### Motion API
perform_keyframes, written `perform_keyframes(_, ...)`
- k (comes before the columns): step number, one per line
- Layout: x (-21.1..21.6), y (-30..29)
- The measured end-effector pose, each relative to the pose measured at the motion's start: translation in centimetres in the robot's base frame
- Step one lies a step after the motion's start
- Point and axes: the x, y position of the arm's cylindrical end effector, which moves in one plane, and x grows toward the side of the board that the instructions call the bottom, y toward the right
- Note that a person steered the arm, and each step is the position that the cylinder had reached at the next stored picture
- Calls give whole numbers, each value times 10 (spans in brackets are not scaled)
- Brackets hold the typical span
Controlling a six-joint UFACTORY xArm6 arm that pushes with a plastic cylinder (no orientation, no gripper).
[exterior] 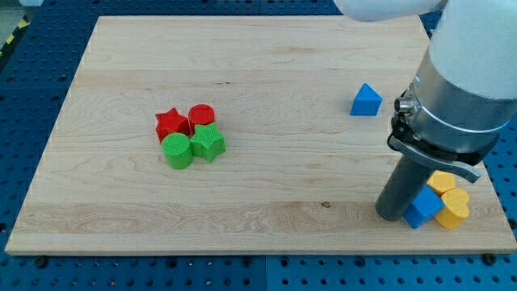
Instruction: Move the blue triangle downwards
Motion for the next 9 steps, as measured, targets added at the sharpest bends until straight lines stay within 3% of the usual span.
perform_keyframes(1, -1, 0)
perform_keyframes(3, -62, -26)
perform_keyframes(4, -94, -72)
perform_keyframes(6, -199, -86)
perform_keyframes(7, -224, -62)
perform_keyframes(9, -217, 14)
